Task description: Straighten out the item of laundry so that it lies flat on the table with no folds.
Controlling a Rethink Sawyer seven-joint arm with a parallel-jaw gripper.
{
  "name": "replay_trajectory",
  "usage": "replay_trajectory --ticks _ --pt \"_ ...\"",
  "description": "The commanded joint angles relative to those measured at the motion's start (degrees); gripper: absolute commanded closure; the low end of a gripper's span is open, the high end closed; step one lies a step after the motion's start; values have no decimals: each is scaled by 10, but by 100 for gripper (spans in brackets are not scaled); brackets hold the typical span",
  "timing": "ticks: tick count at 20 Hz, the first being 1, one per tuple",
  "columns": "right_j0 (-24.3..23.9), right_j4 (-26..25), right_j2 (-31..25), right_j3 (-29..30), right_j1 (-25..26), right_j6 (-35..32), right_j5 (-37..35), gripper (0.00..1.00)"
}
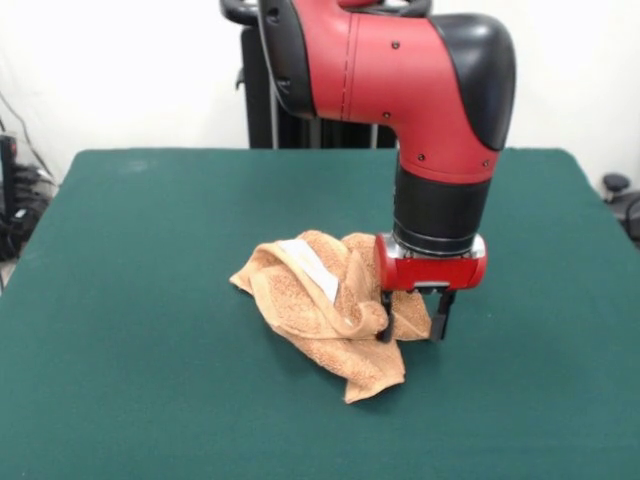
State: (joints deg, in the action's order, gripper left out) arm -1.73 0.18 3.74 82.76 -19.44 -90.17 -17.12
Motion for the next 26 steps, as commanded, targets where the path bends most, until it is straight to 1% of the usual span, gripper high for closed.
replay_trajectory --ticks 1,6,7,9,13,19,23,26 --pt "21 -15 -28 34 28 -71 -33 0" --pt "21 -15 -27 34 25 -70 -37 0" --pt "20 -17 -28 36 24 -68 -34 100" --pt "16 -14 -33 42 22 -71 -30 100" --pt "26 -15 -21 32 25 -70 -46 100" --pt "13 -12 -35 36 32 -66 -40 100" --pt "9 -4 -45 51 26 -74 -40 100" --pt "23 12 -47 73 6 -99 -47 100"
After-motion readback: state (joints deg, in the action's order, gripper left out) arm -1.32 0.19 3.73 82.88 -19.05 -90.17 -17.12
